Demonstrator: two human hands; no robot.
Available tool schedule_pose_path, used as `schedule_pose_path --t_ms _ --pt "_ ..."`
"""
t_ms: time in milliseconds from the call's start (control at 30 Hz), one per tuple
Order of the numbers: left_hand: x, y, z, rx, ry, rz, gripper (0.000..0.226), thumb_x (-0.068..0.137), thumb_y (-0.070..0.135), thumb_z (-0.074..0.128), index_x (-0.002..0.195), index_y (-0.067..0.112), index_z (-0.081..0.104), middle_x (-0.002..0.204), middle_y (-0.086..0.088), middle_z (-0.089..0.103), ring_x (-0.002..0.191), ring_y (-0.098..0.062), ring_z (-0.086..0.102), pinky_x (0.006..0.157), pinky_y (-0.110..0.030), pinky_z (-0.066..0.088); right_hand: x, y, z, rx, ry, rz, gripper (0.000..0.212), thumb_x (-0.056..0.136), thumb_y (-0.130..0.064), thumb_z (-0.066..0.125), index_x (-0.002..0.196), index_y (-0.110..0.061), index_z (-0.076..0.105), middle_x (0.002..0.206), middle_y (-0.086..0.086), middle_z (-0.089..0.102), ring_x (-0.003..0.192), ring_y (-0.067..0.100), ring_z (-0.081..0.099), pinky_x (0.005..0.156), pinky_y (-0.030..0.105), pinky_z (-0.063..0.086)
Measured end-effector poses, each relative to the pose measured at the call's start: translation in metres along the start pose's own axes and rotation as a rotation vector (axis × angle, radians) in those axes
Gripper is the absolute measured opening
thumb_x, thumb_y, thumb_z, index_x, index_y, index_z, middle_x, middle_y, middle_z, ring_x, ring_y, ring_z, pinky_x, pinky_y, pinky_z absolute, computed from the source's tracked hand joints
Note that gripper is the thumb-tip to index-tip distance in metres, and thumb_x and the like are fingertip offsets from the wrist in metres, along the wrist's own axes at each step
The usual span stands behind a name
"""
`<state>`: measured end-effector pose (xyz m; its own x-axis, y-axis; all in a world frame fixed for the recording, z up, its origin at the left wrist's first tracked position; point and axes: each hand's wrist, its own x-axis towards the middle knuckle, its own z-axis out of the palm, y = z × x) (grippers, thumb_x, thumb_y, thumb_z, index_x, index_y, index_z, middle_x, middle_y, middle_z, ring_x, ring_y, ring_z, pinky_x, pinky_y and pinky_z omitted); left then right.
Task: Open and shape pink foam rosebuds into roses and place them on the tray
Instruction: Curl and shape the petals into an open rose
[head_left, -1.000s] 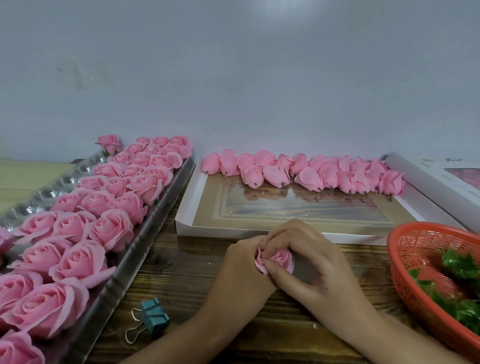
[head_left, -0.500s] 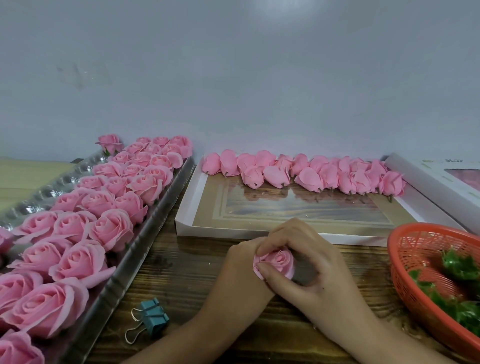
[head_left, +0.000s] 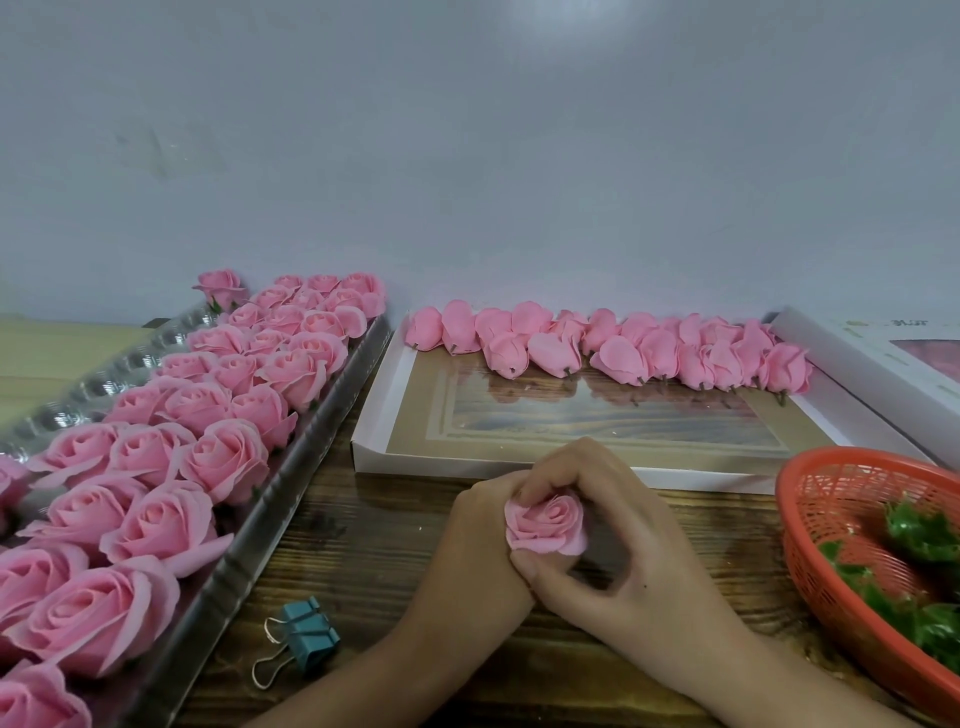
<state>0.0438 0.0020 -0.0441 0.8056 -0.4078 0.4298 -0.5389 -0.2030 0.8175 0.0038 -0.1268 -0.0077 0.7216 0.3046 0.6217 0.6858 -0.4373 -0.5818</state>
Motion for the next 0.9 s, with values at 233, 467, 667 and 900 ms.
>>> schedule_pose_path --t_ms 233,467,667,900 --pt "0.004 -0.003 -0.001 -0.099 0.057 -0.119 0.011 0.064 0.045 0.052 0.058 0.037 0.054 0.063 0.012 0.054 0.069 -0.007 0.053 0.071 -0.037 0.049 -0.001 0.004 -0.002 0.001 -0.025 -0.037 0.01 0.095 -0.017 0.052 0.097 -0.017 0.062 0.1 -0.012 0.059 0.098 0.018 0.06 0.083 0.036 0.045" --pt "0.009 -0.005 -0.001 -0.054 -0.025 -0.238 0.017 0.072 0.035 0.057 0.061 0.027 0.047 0.057 0.024 0.056 0.064 0.0 0.052 0.078 -0.039 0.048 0.0 0.006 -0.001 -0.029 0.003 -0.023 0.006 0.093 -0.021 0.058 0.094 -0.019 0.065 0.098 -0.016 0.061 0.098 0.015 0.062 0.082 0.039 0.047" --pt "0.007 -0.007 0.003 0.023 0.05 -0.146 0.026 0.072 0.027 0.064 0.054 0.033 0.046 0.056 0.023 0.056 0.06 0.005 0.054 0.062 -0.015 0.041 0.001 0.007 -0.003 -0.072 0.035 -0.016 0.012 0.091 -0.031 0.062 0.089 -0.021 0.069 0.095 -0.018 0.066 0.097 0.008 0.065 0.081 0.041 0.049" --pt "0.007 -0.012 0.006 0.155 0.058 -0.09 0.019 0.072 0.039 0.056 0.058 0.037 0.043 0.059 0.021 0.056 0.062 0.012 0.054 0.061 -0.009 0.045 0.002 0.008 -0.007 -0.173 0.06 -0.083 0.013 0.087 -0.035 0.067 0.084 -0.023 0.071 0.093 -0.022 0.069 0.094 -0.002 0.064 0.09 0.031 0.044"
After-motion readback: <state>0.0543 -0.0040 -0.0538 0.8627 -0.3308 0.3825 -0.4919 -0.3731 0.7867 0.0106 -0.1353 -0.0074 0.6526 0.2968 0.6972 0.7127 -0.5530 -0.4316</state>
